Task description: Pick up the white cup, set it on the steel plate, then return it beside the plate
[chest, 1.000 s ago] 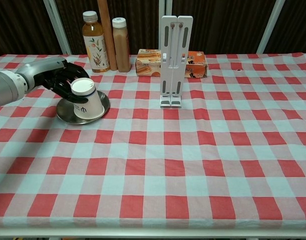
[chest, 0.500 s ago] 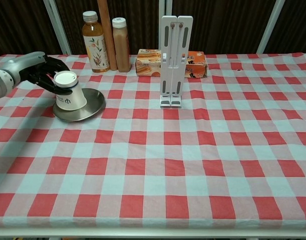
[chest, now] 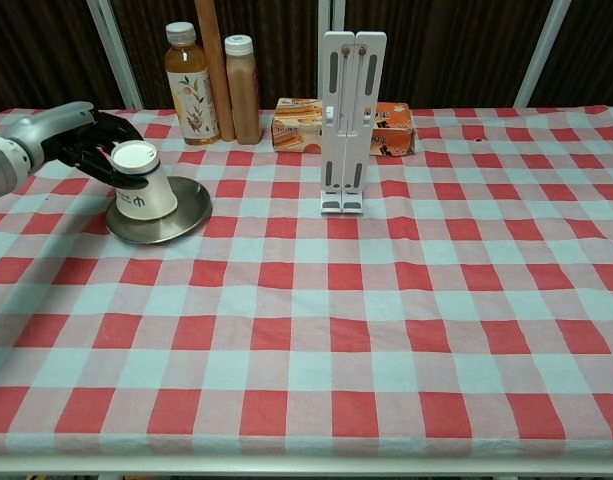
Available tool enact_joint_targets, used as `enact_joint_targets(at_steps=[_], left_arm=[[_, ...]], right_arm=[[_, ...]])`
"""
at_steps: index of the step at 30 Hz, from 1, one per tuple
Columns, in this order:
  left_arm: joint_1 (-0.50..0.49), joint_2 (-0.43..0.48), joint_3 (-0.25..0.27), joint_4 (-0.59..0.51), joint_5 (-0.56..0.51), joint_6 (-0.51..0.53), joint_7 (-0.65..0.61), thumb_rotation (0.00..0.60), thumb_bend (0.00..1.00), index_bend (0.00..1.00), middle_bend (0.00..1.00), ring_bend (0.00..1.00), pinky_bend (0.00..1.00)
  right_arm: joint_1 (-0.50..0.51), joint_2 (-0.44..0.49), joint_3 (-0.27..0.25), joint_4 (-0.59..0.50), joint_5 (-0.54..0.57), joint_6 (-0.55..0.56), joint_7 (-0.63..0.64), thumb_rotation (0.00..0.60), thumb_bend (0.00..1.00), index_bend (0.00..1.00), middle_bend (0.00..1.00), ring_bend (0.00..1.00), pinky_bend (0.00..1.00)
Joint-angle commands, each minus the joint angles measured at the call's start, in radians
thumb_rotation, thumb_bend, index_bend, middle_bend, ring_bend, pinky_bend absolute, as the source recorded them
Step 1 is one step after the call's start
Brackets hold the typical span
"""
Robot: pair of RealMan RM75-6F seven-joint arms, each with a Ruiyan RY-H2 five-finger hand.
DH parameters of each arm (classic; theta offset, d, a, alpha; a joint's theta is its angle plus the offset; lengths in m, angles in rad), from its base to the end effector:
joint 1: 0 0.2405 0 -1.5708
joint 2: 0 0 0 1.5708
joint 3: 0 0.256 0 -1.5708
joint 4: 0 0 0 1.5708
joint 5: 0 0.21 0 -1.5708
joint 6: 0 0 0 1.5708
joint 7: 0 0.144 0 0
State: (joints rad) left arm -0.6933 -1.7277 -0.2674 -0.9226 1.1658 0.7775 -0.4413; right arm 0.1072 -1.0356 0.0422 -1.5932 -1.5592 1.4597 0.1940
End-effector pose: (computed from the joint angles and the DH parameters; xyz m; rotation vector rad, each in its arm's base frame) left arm -0.2436 0.3962 -0.0242 -1.3740 -1.5346 -1.1036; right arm -0.3111 -0.1869 0.1803 1.4284 -0.9642 0.9975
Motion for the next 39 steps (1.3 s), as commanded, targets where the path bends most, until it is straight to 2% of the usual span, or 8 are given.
enact_joint_targets(at_steps=[1,7,14,17,23,27,36,39], left_arm=[[0.010,0.004,0.004,-0.025,0.012,0.002,-0.027,0.600,0.27,0.51,0.52,0.40,0.39],[0.027,0.018,0.028,-0.091,0.068,0.041,-0.057,0.600,0.27,0.51,0.52,0.40,0.38],[0.014,-0.011,-0.009,-0.010,0.018,0.025,-0.054,0.600,0.27,0.51,0.52,0.40,0.37],[0.011,-0.010,-0.009,0.005,0.005,0.008,-0.036,0.600,0.27,0.51,0.52,0.40,0.37],[0.027,0.017,0.024,-0.080,0.049,0.041,-0.005,0.600,0.27,0.51,0.52,0.40,0.37],[0.030,0.024,0.028,-0.122,0.064,0.059,0.003,0.600,0.27,0.51,0.52,0.40,0.37],[0.005,-0.013,-0.016,-0.001,-0.033,-0.010,0.039,0.600,0.27,0.51,0.52,0.40,0.37],[0.016,-0.006,-0.016,-0.021,-0.029,0.002,0.028,0.600,0.27,0.51,0.52,0.40,0.37]], right_arm=[[0.000,-0.001,-0.001,0.001,0.000,-0.001,0.000,0.600,0.16,0.16,0.36,0.10,0.18],[0.003,0.000,0.000,-0.002,0.002,-0.006,-0.006,0.600,0.16,0.16,0.36,0.10,0.18],[0.002,0.004,0.001,-0.009,0.005,-0.006,-0.012,0.600,0.16,0.16,0.36,0.10,0.18],[0.002,0.002,0.000,-0.010,0.004,-0.005,-0.011,0.600,0.16,0.16,0.36,0.10,0.18],[0.003,0.000,-0.001,-0.007,0.002,-0.006,-0.009,0.600,0.16,0.16,0.36,0.10,0.18],[0.003,0.002,0.000,-0.005,0.003,-0.007,-0.008,0.600,0.16,0.16,0.36,0.10,0.18],[0.002,0.003,0.000,-0.007,0.002,-0.003,-0.006,0.600,0.16,0.16,0.36,0.10,0.18],[0.003,0.001,0.000,-0.006,0.001,-0.004,-0.005,0.600,0.16,0.16,0.36,0.10,0.18]])
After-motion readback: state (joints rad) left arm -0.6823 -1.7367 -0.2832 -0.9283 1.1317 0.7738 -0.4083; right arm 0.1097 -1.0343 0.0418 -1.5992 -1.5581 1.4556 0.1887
